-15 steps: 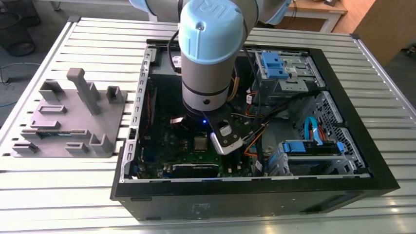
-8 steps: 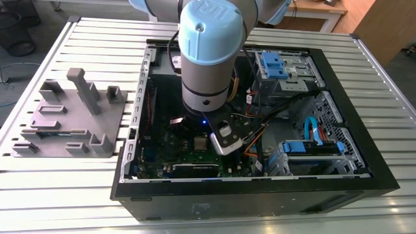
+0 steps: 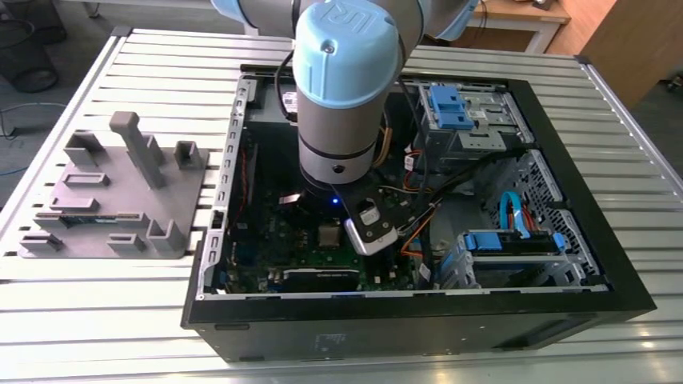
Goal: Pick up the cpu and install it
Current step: 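Place the cpu into insertion slot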
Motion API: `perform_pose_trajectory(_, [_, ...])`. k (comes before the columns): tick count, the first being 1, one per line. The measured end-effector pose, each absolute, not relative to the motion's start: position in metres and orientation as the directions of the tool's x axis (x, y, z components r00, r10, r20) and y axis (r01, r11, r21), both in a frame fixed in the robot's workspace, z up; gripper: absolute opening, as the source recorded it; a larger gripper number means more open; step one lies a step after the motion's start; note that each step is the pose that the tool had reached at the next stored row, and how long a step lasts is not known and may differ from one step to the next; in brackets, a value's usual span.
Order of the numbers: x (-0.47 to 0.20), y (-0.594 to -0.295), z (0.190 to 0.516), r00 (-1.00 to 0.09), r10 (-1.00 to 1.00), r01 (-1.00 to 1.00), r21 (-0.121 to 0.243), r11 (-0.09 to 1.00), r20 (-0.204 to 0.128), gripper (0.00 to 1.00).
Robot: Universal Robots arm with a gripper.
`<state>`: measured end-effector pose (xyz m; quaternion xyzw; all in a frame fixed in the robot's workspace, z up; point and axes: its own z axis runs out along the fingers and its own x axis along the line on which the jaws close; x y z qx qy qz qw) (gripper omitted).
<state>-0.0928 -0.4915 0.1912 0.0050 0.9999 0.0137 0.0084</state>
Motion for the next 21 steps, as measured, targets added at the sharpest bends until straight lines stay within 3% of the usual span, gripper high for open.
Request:
perform_pose_trajectory(12, [-0.0927,-0.4915,0.1909,-1.000,0.010,0.010,0.028,1.000,-0.017,0.42])
perform_pose_trajectory(14, [-0.0927,-0.4915,0.1909,-1.000,0.010,0.010,0.028,1.000,-0.017,0.49])
perform_pose_trajectory(16, [-0.0928,-0.4915,0.1909,-1.000,0.010,0.010,0.028,1.000,-0.017,0.49])
perform_pose_trajectory(17, [-0.0928,-0.4915,0.1909,-1.000,0.010,0.010,0.028,1.000,-0.017,0.55])
perform_pose_trajectory(21, [-0.0928,-0.4915,0.1929,-1.000,0.010,0.010,0.027,1.000,-0.017,0.55])
